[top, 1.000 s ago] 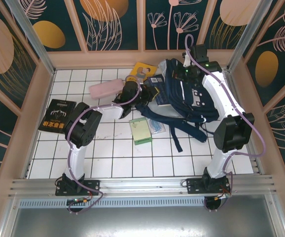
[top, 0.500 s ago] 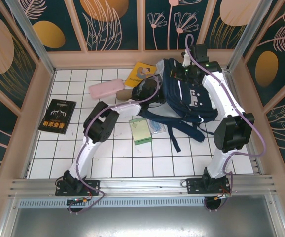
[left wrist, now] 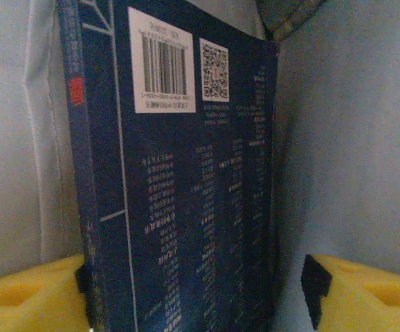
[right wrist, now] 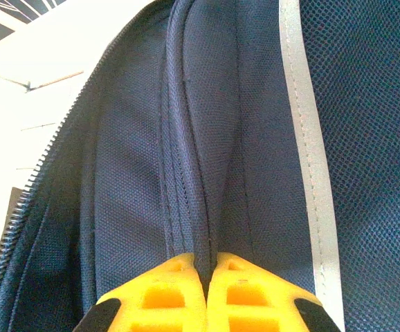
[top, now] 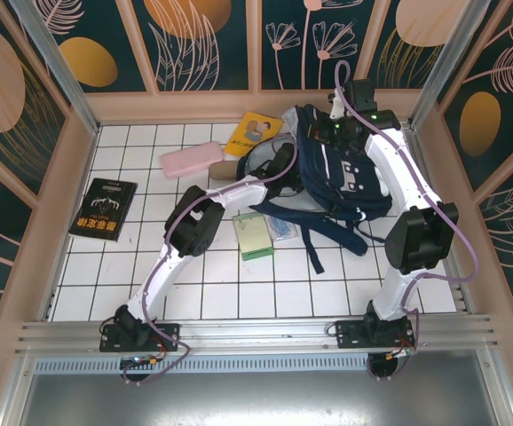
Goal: Pack the student bag
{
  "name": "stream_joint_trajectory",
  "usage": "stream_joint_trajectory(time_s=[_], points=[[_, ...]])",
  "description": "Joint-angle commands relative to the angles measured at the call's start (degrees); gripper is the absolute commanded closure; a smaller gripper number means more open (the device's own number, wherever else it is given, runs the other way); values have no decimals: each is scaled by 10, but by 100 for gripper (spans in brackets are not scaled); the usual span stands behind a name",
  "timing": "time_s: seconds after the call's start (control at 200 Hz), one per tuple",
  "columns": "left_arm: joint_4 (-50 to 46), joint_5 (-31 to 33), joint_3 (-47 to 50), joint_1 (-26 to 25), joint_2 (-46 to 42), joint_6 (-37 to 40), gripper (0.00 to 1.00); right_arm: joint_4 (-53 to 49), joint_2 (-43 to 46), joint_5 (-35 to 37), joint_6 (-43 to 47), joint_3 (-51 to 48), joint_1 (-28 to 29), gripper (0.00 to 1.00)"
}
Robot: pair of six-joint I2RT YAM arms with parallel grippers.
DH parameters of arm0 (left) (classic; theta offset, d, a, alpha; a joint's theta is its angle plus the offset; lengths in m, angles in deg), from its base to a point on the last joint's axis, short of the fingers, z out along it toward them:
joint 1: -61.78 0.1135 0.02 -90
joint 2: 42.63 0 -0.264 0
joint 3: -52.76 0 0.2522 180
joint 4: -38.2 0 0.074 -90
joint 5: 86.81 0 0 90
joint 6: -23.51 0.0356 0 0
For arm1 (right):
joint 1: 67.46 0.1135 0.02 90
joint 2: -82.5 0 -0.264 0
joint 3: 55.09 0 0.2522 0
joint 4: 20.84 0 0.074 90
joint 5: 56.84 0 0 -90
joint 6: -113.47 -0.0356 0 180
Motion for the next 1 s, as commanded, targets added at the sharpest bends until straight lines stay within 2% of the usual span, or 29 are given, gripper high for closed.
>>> stream_joint_trajectory(time_s=[0.0,0.055,0.075,0.11,0.295,0.54,0.64,0.695,0.8,0.996], points=[[-55,38,18,5,-81,50,18,76,38,-21,4,-5,1,100],[-55,43,43,11,-109,60,17,78,40,-17,6,-15,0,100],[-56,44,52,13,-120,63,10,79,41,-17,7,-20,-1,100],[-56,49,69,17,-139,70,9,82,43,-15,9,-30,-1,100],[-71,76,164,40,-252,107,10,111,54,-13,6,-97,0,100],[-80,115,354,89,-425,149,10,136,64,15,17,-165,19,100],[-114,152,403,108,-496,182,8,137,61,42,24,-178,39,100],[-137,171,426,122,-525,199,4,140,60,53,25,-183,50,100],[-172,198,479,168,-575,228,2,152,59,55,23,-195,66,100],[-226,220,549,307,-626,292,2,167,58,60,18,-213,90,100]])
